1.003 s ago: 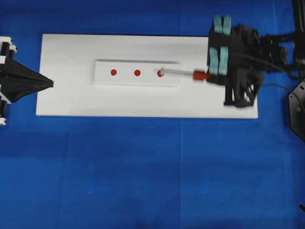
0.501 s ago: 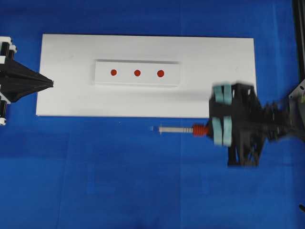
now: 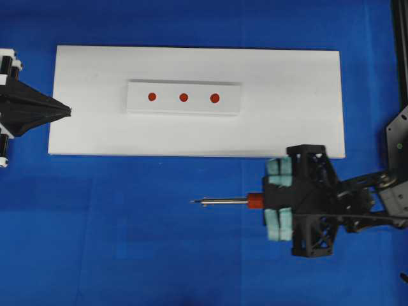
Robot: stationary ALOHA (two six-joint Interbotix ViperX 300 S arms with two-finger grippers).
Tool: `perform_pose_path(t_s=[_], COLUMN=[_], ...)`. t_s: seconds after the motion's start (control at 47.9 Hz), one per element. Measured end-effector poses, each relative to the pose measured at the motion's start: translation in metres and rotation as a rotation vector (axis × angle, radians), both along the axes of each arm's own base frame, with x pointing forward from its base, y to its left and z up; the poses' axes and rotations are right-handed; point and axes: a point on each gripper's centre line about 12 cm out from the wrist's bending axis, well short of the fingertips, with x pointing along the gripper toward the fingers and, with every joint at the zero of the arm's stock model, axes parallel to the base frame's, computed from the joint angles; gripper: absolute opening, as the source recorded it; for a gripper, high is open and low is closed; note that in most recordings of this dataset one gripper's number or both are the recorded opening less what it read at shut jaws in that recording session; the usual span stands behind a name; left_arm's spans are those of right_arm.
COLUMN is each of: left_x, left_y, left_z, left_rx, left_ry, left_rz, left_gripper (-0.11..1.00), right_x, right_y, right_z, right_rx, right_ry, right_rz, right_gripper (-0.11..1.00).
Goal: Touch the tip of the soldering iron to the mark.
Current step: 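Lift the iron and carry it back below the board, then lower the iron onto the table and open the right gripper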
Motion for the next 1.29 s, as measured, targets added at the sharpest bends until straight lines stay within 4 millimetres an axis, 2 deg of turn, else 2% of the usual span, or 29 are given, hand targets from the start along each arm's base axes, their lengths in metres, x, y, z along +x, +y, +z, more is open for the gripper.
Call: perform_pose_path(t_s=[0.167, 0.376, 0.585, 0.71, 0.961, 1.295], left_x=[0.000, 0.000, 0.000, -0.001, -0.001, -0.001], left_y=[0.000, 0.000, 0.000, 0.000, -0.002, -0.003], left_z=[0.000, 0.001, 0.001, 0.001, 0.002, 0.001], left_rx=[0.000, -0.002, -0.002, -0.005, -0.002, -0.005], left_ry=[-0.002, -0.003, -0.003, -0.005, -0.006, -0.004], left_rz=[0.000, 0.000, 0.000, -0.001, -0.012, -0.014], left_gripper=[0.00, 0.00, 0.00, 0.00, 0.00, 0.00], right_x=[0.029, 0.075, 0.106, 0.116, 0.119, 0.136], right_y=[0.004, 0.000, 0.006, 0.007, 0.005, 0.011], right_z=[-0.002, -0.007, -0.009, -0.009, -0.017, -0.069], right_rx=[-0.029, -0.067, -0.087, -0.084, -0.077, -0.009], right_ry=[-0.006, -0.013, -0.028, -0.036, -0.017, -0.025], right_rz=[-0.004, -0.020, 0.003, -0.003, -0.016, -0.019], right_gripper=[0.06, 0.06, 0.06, 0.06, 0.06, 0.06])
